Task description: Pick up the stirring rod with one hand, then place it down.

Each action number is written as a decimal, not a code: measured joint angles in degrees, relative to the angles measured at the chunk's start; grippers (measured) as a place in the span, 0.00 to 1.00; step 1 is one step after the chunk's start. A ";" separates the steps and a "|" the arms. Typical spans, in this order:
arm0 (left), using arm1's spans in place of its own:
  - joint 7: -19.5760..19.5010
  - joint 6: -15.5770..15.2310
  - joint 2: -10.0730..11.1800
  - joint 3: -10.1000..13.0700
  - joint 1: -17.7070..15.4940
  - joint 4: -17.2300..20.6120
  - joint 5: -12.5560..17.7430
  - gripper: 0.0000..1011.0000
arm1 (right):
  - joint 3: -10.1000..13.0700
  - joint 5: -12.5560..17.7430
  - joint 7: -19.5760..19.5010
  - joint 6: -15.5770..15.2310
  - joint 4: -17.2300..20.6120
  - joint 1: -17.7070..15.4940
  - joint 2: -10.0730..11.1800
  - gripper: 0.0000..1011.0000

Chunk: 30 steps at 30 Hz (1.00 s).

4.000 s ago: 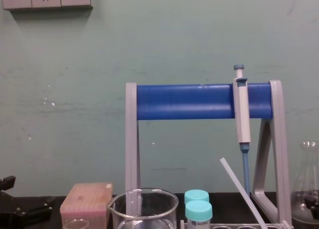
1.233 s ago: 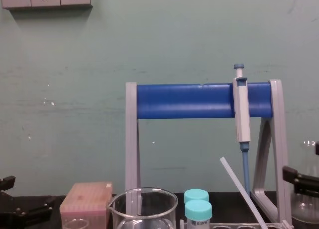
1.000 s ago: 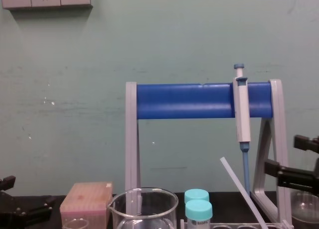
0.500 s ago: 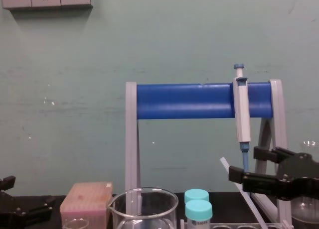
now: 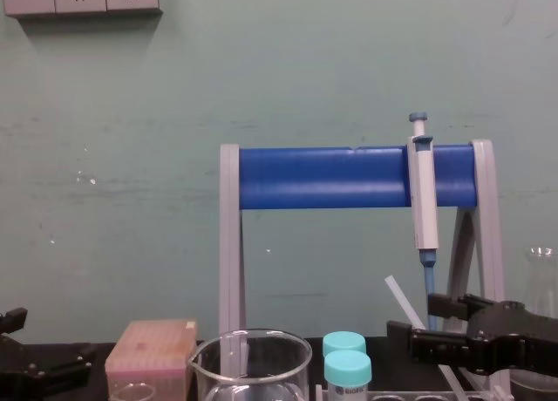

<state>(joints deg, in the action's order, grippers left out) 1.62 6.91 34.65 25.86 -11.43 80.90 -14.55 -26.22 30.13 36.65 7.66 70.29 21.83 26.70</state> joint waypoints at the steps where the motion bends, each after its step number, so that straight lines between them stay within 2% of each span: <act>1: 0.00 0.00 0.00 0.00 0.00 0.00 0.00 0.99 | 0.04 -0.03 0.07 -0.24 -0.10 0.05 -0.07 0.99; 6: 0.00 0.00 0.00 0.00 0.00 0.00 0.00 0.99 | 0.09 -0.68 0.09 -1.46 -0.42 0.20 -0.26 0.99; 20: 0.00 0.00 0.00 0.00 0.00 0.00 0.00 0.99 | 0.12 -0.67 0.04 -1.19 -0.42 0.19 -0.22 0.99; 23: 0.00 0.00 0.00 -0.01 0.00 0.00 0.00 0.99 | 0.13 -0.66 0.04 -1.14 -0.40 0.17 -0.21 0.94; 30: 0.00 0.00 0.00 0.00 0.00 0.00 0.00 0.99 | 0.12 -0.63 0.04 -1.08 -0.37 0.16 -0.21 0.75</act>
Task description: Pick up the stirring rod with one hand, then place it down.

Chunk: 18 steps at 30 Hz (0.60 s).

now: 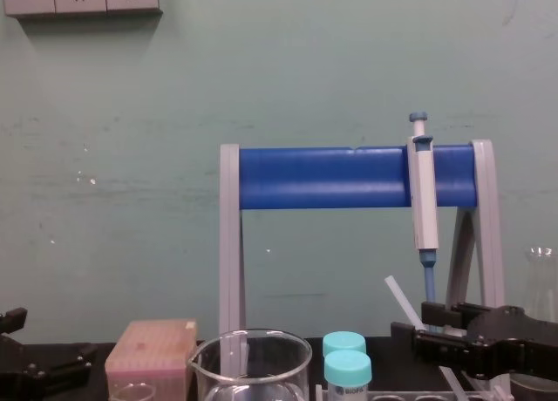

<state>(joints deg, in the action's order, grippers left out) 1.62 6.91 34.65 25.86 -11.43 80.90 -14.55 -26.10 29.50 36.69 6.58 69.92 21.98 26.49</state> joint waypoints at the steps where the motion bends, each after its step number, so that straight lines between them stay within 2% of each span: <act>1: 0.00 0.00 0.00 0.00 0.00 0.00 0.00 0.99 | 0.00 0.00 0.00 0.00 0.00 0.00 0.00 0.73; 4: 0.00 0.00 0.00 0.00 0.00 0.00 0.00 0.99 | 0.00 0.02 0.00 0.02 0.02 0.00 0.00 0.64; 5: 0.00 0.00 0.00 0.00 0.00 0.00 0.00 0.99 | 0.00 0.03 0.00 0.03 0.03 0.00 0.00 0.58; 8: 0.00 0.00 0.00 0.00 0.00 0.00 0.00 0.99 | 0.00 0.04 0.00 0.04 0.04 0.00 0.00 0.52; 9: 0.00 0.00 0.00 0.00 0.00 0.00 0.00 0.99 | 0.00 0.04 0.00 0.05 0.05 0.00 0.00 0.45; 12: 0.00 0.00 0.00 0.00 0.00 0.00 0.00 0.99 | 0.00 0.05 0.00 0.07 0.05 0.00 -0.01 0.39; 13: 0.00 0.00 0.00 0.00 0.00 0.00 0.00 0.99 | 0.00 0.05 0.00 0.08 0.05 0.00 0.00 0.34; 18: 0.00 0.00 0.00 0.00 0.00 0.00 0.00 0.99 | 0.00 0.05 0.00 0.11 0.05 0.00 0.00 0.20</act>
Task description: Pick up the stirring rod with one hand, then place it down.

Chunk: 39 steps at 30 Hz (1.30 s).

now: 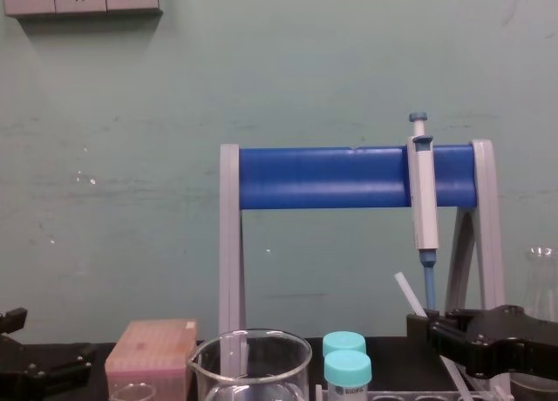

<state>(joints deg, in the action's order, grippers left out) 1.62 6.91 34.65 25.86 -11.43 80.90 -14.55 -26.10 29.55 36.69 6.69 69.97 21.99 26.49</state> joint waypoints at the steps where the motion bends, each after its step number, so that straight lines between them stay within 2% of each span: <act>1: 0.00 0.00 0.00 0.00 0.00 0.00 0.00 0.99 | 0.00 0.00 0.00 0.00 0.00 0.00 0.00 0.14; 5: 0.00 0.00 0.00 0.00 0.00 0.00 0.00 0.99 | 0.00 0.00 0.00 0.00 0.00 0.00 0.00 0.07; 12: 0.00 0.00 0.00 0.00 0.00 0.00 0.00 0.99 | 0.00 -0.02 0.00 0.04 0.00 0.00 0.00 0.07; 17: 0.00 0.00 0.00 0.00 0.00 0.00 0.00 0.99 | 1.17 -0.07 0.63 2.55 0.28 -0.16 -0.47 0.07; 24: 0.00 0.00 0.00 0.00 0.00 0.00 0.00 0.99 | 3.49 3.10 2.59 4.75 1.70 0.47 -1.79 0.07; 28: 0.00 0.00 0.00 0.00 0.00 0.00 0.00 0.99 | 5.46 5.83 3.62 7.12 3.40 1.29 -3.04 0.07; 33: 0.00 0.00 0.00 0.00 0.00 0.00 0.00 0.99 | 7.56 7.25 4.86 12.94 3.90 1.69 -4.12 0.07; 36: 0.00 0.00 0.00 0.00 0.00 0.00 0.00 0.99 | 9.25 6.89 5.24 19.11 3.30 0.96 -5.10 0.07; 39: 0.00 0.00 0.00 0.00 0.00 0.00 0.00 0.99 | 10.16 5.86 5.87 23.27 2.45 -0.01 -5.55 0.07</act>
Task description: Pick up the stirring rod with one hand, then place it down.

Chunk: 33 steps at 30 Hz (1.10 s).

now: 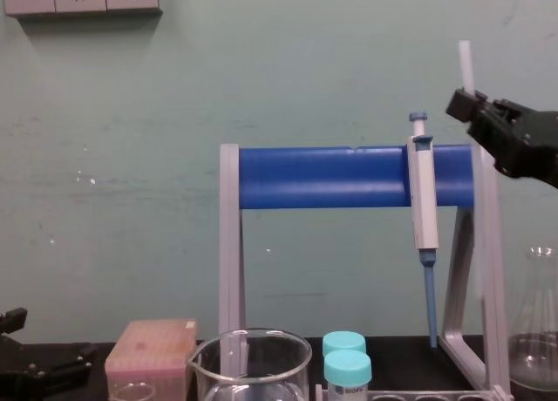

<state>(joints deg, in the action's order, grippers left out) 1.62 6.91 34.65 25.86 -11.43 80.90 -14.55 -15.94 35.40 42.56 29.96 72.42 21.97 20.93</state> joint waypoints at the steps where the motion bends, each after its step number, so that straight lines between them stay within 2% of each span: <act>1: 0.00 0.00 0.00 0.00 0.00 0.00 0.00 0.99 | 0.13 -0.17 0.18 0.68 -0.24 -0.20 -0.07 0.07; 4: 0.00 0.00 0.00 0.00 0.00 0.00 0.00 0.99 | 0.65 -0.99 0.94 3.19 -1.53 -1.04 -0.31 0.07; 8: 0.00 0.00 0.00 0.00 0.00 0.00 0.00 0.99 | 1.15 -1.61 1.66 4.30 -3.15 -2.06 -0.28 0.07; 14: 0.00 0.00 0.00 0.00 0.00 0.00 0.00 0.99 | 2.06 -1.79 1.63 3.65 -4.07 -3.28 -0.22 0.07; 33: 0.00 0.00 0.00 0.00 0.00 0.00 0.00 0.99 | 1.85 -1.85 1.58 3.74 -4.04 -3.07 -0.19 0.07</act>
<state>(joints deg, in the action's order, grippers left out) 1.62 6.91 34.65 25.86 -11.43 80.90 -14.55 -14.09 33.55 44.15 33.69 68.38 18.90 20.74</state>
